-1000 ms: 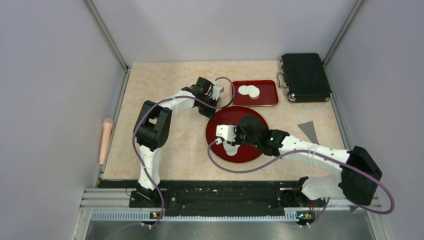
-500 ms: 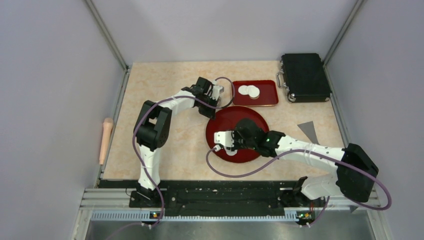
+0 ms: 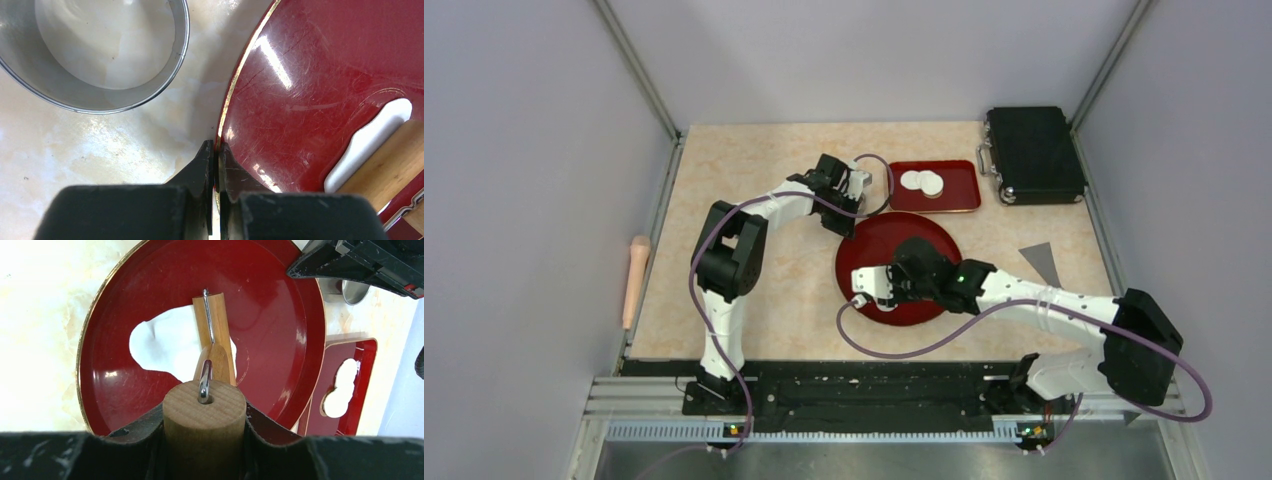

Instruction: Roll out the dumpling wrappers from the dough

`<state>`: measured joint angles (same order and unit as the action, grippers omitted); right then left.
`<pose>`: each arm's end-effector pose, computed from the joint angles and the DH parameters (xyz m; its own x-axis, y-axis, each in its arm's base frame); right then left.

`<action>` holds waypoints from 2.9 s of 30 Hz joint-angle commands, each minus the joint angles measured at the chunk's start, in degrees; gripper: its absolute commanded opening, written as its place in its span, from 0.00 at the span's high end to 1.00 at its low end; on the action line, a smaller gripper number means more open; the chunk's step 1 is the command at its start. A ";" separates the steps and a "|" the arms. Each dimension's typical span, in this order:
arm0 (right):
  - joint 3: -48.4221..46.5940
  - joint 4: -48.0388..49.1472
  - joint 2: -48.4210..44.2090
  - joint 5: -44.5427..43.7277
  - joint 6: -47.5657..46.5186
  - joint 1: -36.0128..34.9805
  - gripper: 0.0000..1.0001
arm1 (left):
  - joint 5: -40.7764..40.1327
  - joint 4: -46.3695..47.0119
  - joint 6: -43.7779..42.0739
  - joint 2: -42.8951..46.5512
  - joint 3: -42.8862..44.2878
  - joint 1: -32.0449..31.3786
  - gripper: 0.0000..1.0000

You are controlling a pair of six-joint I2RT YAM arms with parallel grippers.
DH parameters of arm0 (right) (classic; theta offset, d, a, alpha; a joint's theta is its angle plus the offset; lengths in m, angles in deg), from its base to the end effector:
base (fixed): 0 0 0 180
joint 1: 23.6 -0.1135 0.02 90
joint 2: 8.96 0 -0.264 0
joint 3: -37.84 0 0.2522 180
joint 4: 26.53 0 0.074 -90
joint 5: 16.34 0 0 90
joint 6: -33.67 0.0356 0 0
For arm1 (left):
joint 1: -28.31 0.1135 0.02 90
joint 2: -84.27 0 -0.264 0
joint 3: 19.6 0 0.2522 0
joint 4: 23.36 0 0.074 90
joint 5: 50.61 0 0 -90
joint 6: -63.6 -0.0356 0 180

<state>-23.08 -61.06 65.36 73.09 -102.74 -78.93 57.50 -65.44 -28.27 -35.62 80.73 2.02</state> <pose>0.1524 0.2197 0.2279 0.3018 -0.8369 -0.4566 -0.8703 -0.0462 -0.4904 0.3900 -0.2050 0.1631 -0.7705 0.4152 -0.4837 0.5788 0.7736 -0.2579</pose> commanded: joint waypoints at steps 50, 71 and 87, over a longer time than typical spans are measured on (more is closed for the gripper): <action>-2.11 -1.51 -23.45 -20.97 1.10 12.70 1.00 | -9.00 -1.01 -3.01 1.91 -1.65 0.83 1.00; 21.26 10.87 -26.02 -17.95 0.89 27.47 0.70 | -7.36 -2.05 -4.70 5.77 -1.43 2.42 0.55; 6.01 -13.18 -34.09 6.76 7.67 27.36 0.17 | -9.67 -0.76 -4.65 11.82 1.49 4.77 0.10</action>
<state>-13.11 -73.83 32.88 74.79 -99.00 -51.65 51.66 -68.09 -33.82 -26.97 79.02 5.48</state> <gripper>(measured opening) 0.829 0.888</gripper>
